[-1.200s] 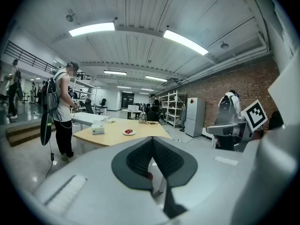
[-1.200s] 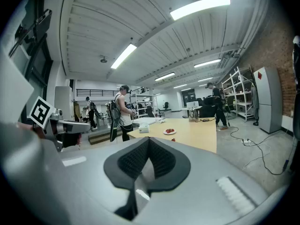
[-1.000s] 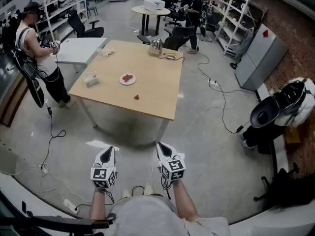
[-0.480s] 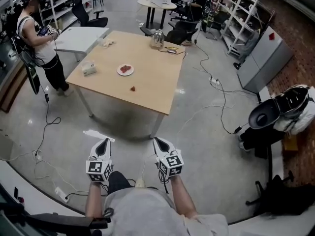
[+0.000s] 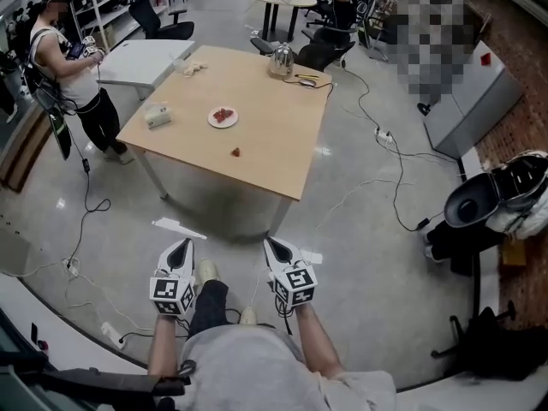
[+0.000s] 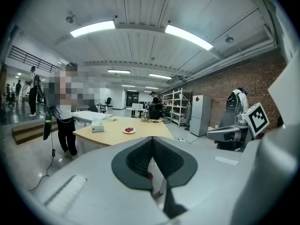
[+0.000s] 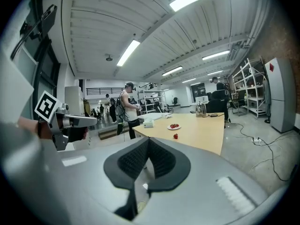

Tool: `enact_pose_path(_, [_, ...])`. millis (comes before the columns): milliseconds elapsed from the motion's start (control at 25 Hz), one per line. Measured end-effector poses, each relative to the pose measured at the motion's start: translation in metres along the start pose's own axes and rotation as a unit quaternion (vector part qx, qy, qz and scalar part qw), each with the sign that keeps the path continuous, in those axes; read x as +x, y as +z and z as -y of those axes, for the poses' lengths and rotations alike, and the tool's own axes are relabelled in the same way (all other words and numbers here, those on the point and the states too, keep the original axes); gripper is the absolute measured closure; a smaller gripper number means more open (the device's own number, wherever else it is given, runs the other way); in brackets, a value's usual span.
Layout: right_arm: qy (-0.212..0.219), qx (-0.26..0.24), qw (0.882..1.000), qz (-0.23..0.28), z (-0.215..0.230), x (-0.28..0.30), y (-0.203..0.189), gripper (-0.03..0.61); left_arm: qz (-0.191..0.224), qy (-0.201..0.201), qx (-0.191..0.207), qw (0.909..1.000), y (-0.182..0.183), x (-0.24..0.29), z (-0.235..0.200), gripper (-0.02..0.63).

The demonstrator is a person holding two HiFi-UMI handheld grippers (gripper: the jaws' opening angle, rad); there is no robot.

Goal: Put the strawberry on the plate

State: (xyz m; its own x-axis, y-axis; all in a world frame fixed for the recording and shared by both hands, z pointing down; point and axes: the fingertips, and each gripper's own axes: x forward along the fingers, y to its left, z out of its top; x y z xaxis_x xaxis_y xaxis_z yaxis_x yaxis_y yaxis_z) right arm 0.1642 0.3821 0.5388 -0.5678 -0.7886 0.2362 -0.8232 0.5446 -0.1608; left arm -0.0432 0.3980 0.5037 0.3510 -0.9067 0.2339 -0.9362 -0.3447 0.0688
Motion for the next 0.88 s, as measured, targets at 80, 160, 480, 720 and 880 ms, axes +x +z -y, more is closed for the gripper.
enact_pose_path(80, [-0.004, 0.001, 1.0, -0.002, 0.006, 0.013, 0.001, 0.571, -0.002, -0.004, 0.0, 1.0, 0.001, 0.014, -0.008, 0.594])
enact_pose_path(160, [-0.011, 0.001, 1.0, -0.003, 0.014, 0.027, 0.006, 0.572, -0.005, -0.01, 0.0, 0.9999, 0.003, 0.031, -0.018, 0.594])
enact_pose_path(480, [-0.034, -0.003, 0.999, -0.007, 0.036, 0.101, 0.035, 0.571, -0.006, -0.036, 0.007, 0.9993, 0.031, 0.105, -0.063, 0.594])
enact_pose_path(720, [-0.046, -0.001, 0.999, -0.011, 0.034, 0.154, 0.048, 0.571, -0.007, -0.052, 0.006, 0.9986, 0.042, 0.144, -0.108, 0.594])
enact_pose_path(880, [-0.058, -0.007, 0.998, -0.011, 0.036, 0.178, 0.057, 0.572, -0.007, -0.064, 0.003, 0.9979, 0.047, 0.165, -0.131, 0.594])
